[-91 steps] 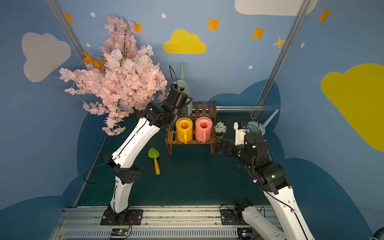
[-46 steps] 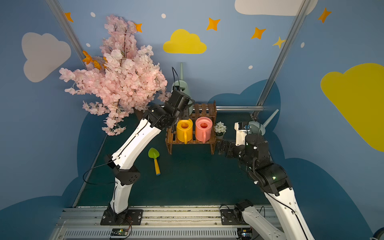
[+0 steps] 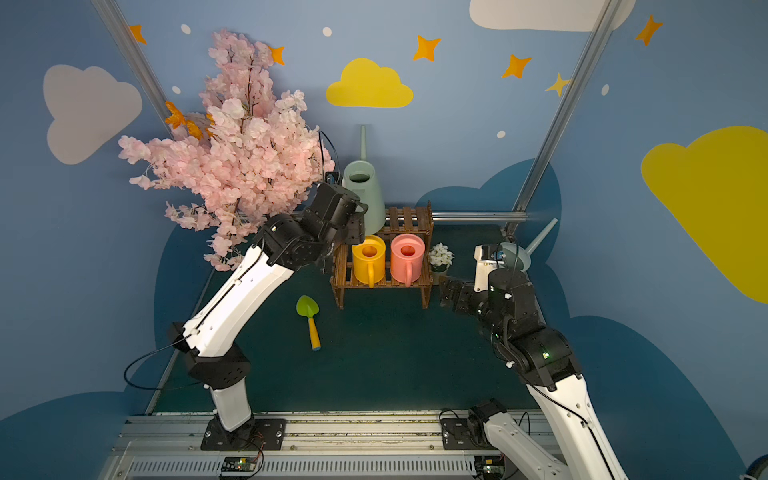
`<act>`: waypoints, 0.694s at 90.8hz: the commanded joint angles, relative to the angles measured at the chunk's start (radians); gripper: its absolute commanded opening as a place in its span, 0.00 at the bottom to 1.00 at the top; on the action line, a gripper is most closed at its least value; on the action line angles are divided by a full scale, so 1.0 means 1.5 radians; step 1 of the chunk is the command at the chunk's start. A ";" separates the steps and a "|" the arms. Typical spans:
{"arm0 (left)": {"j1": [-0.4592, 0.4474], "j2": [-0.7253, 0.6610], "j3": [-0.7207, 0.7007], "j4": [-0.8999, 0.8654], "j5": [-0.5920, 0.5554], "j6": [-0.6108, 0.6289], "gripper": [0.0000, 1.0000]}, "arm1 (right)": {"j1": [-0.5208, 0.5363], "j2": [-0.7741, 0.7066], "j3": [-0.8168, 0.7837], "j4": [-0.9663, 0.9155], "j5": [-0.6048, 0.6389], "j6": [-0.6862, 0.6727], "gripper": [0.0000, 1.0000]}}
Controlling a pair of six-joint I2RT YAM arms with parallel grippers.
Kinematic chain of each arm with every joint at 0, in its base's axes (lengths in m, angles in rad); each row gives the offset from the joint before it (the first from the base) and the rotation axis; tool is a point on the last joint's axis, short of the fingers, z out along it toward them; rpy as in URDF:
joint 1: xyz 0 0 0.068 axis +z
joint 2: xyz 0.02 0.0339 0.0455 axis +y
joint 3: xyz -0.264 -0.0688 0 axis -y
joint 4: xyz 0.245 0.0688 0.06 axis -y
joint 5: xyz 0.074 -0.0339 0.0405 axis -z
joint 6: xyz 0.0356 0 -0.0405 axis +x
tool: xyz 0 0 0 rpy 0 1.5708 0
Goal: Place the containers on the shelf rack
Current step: 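Place the container on the shelf, then pick up a container from the center of the board.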
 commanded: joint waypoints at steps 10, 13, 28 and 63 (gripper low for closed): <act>-0.002 -0.181 -0.212 0.141 0.024 0.088 0.76 | -0.019 0.030 -0.007 -0.022 0.113 0.024 0.98; -0.001 -0.223 -0.271 0.186 0.040 0.123 0.80 | -0.027 0.037 -0.006 -0.030 0.132 0.031 0.98; 0.023 -0.456 -0.601 0.487 0.338 0.301 1.00 | -0.096 0.092 -0.006 -0.066 0.181 0.071 0.98; 0.055 -0.492 -0.654 0.394 0.693 0.401 1.00 | -0.212 0.231 -0.026 -0.065 0.202 0.075 0.98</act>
